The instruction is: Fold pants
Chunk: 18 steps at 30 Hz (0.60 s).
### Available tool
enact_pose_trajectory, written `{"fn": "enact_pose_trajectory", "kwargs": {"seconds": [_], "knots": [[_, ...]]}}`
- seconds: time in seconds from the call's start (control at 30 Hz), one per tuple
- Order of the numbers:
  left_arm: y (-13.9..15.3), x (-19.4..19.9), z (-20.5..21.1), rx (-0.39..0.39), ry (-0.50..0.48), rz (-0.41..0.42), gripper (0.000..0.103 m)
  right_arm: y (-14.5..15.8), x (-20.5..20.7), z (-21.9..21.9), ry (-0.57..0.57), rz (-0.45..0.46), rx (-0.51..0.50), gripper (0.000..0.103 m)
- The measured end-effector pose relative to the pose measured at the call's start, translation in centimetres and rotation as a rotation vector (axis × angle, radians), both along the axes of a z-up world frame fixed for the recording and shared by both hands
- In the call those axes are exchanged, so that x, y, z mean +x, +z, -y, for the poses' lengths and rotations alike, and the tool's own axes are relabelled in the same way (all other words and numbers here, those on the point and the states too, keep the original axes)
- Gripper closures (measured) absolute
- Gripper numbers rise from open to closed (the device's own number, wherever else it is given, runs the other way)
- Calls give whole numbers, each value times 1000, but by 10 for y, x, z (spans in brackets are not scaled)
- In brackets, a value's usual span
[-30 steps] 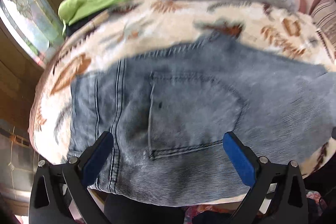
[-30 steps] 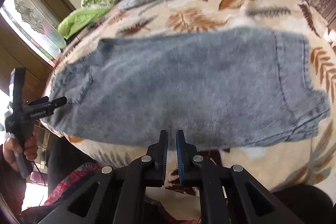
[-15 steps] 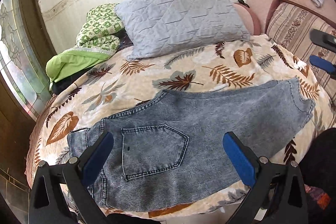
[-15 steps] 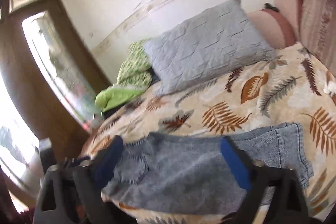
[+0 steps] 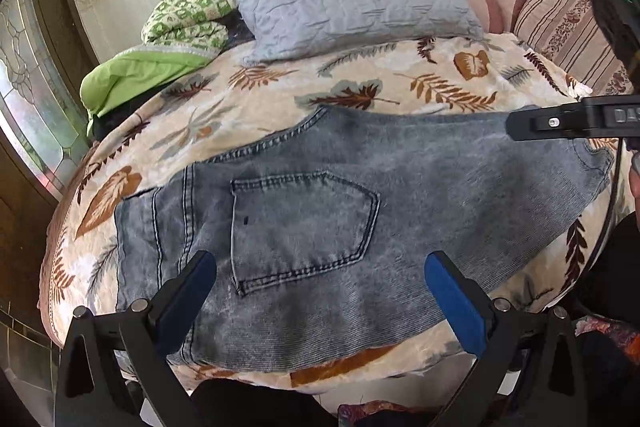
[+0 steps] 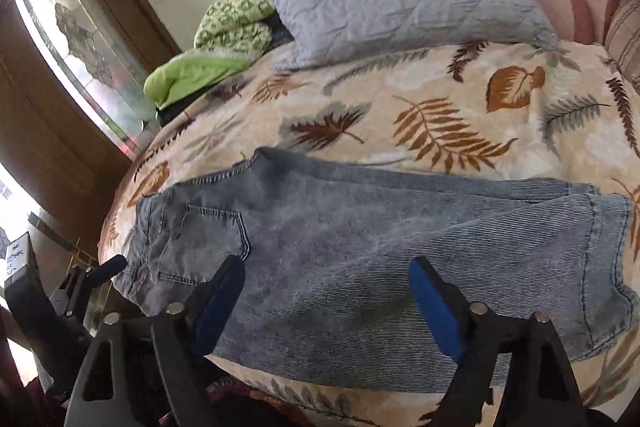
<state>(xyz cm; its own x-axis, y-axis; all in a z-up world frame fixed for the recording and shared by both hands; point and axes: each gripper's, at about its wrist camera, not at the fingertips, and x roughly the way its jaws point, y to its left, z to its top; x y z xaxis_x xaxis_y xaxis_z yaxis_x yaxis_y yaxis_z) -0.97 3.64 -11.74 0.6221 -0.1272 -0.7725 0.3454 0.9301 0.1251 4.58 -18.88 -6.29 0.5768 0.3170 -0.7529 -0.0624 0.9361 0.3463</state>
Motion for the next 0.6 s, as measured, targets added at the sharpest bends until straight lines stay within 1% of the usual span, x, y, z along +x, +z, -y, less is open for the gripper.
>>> {"fn": "enact_pose_trajectory", "kwargs": {"seconds": [0.07,0.1,0.13,0.17,0.23,0.33,0.5,0.6], "knots": [[-4,0,-5,2,13,-14,0,-7,12,-10,34,-40,-23,40],[-6,1,-9,2,23,-24,0,-10,17,-15,50,-52,-35,43],[-8,2,-13,2,33,-35,0,-11,23,-18,67,-62,-39,48],[-10,3,-17,-3,43,-47,0,-11,28,-20,78,-71,-32,49],[-16,6,-25,-15,69,-80,0,-11,41,-21,80,-83,-8,49],[-25,12,-36,-28,101,-135,0,-11,61,-19,93,-105,56,49],[-34,17,-39,-22,115,-154,0,-18,88,-21,108,-172,87,49],[-37,20,-39,-21,115,-163,0,-26,103,-18,83,-209,124,49]]}}
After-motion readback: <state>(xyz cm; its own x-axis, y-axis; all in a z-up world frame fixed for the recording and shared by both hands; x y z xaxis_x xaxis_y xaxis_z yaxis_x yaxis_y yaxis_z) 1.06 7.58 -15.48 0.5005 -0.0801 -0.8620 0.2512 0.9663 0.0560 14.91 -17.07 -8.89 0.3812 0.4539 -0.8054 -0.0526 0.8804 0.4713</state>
